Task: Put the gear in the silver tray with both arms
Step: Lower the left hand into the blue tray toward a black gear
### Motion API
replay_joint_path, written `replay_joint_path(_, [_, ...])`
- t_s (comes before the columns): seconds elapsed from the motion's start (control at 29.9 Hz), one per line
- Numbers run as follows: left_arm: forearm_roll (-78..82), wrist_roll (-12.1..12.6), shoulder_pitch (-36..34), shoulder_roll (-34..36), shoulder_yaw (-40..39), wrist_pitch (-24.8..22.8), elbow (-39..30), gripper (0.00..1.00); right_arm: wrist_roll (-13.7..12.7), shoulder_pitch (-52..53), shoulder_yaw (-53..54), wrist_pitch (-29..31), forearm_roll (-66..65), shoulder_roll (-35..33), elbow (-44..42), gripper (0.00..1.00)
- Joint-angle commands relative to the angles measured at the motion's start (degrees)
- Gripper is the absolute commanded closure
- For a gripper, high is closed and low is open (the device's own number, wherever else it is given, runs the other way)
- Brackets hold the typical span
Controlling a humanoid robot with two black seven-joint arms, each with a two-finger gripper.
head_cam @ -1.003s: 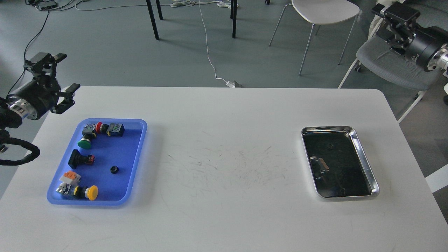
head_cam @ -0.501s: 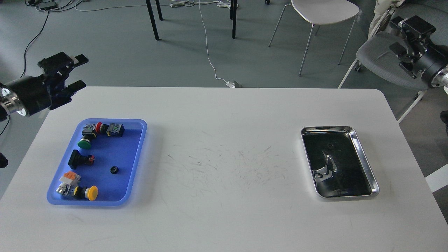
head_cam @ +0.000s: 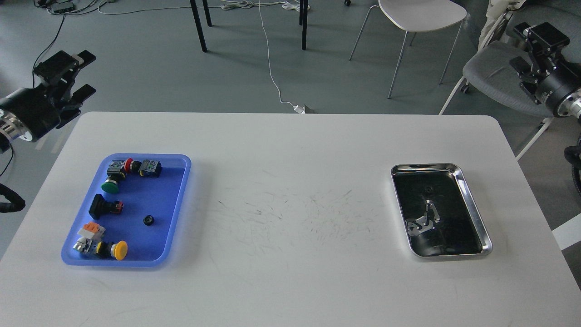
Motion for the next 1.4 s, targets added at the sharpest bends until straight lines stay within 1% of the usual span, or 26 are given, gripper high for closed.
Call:
replay_joint_path(0.0, [6.3, 0.0, 0.6, 0.2, 0.9, -1.4, -0.6, 0.02, 0.0, -0.4, 0.0, -0.4, 1.2, 0.0, -0.1, 0.16])
replay_joint_path(0.17, [21.1, 0.0, 0.5, 2.6, 1.0, -1.4, -5.4, 0.02, 0.0, -1.0, 0.2, -0.5, 1.2, 0.0, -0.1, 0.16])
replay_joint_path(0.4, [34.8, 0.0, 1.2, 6.4, 1.4, -0.9, -13.4, 0.02, 0.0, -1.1, 0.5, -0.5, 1.2, 0.0, -0.7, 0.16])
replay_joint_path(0.5, [36.2, 0.0, 1.2, 9.0, 0.7, -0.8, -17.1, 0.02, 0.0, -1.2, 0.5, -0.6, 1.2, 0.1, -0.9, 0.16])
replay_joint_path(0.57, [35.0, 0.0, 1.1, 9.3, -0.2, 0.4, -18.5, 0.02, 0.0, -1.2, 0.5, -0.6, 1.2, 0.1, -1.1, 0.16])
replay_joint_path(0.64, [28.2, 0.0, 1.2, 8.6, -1.9, 3.5, -17.7, 0.02, 0.0, -1.7, 0.5, -0.6, 1.2, 0.2, -1.3, 0.16])
replay_joint_path(0.7, [22.5, 0.0, 1.5, 8.6, -1.6, 6.6, -17.1, 0.02, 0.0, -1.7, 0.5, -0.6, 1.2, 0.4, -1.3, 0.16])
replay_joint_path(0.77, [20.2, 0.0, 1.9, 8.9, 0.1, 9.9, -17.3, 0.02, 0.0, -1.7, 0.5, -0.6, 1.2, 0.5, -1.5, 0.16])
replay_joint_path(0.84, [19.2, 0.0, 2.2, 8.3, 1.2, 13.7, -16.0, 0.02, 0.0, -1.9, 0.5, -0.6, 1.2, 0.5, -1.7, 0.16])
replay_joint_path(0.87, [18.2, 0.0, 2.2, 8.9, 1.5, 14.4, -16.0, 0.02, 0.0, -1.9, 0.5, -0.6, 1.2, 0.5, -1.8, 0.16])
replay_joint_path(0.94, [17.2, 0.0, 2.6, 9.8, 1.9, 14.5, -16.6, 0.02, 0.0, -1.9, 0.5, -0.6, 1.2, 0.5, -1.7, 0.16])
replay_joint_path(1.0, [16.8, 0.0, 3.4, 10.5, 2.4, 13.3, -16.3, 0.02, 0.0, -2.0, 0.5, -0.6, 1.2, 0.5, -1.8, 0.16])
replay_joint_path(1.14, [19.9, 0.0, 4.4, 11.0, 4.3, 13.1, -17.1, 0.01, 0.0, -2.0, 0.5, -0.6, 1.2, 1.5, -1.8, 0.16])
replay_joint_path(1.2, [25.9, 0.0, 3.8, 11.1, 4.7, 13.0, -17.4, 0.01, 0.0, -2.0, 0.4, -0.6, 1.2, 1.6, -1.8, 0.16])
replay_joint_path(1.37, [43.4, 0.0, 2.2, 14.0, 4.7, 13.0, -20.1, 0.02, 0.0, -2.5, 0.4, -0.6, 1.2, 1.7, -1.7, 0.16])
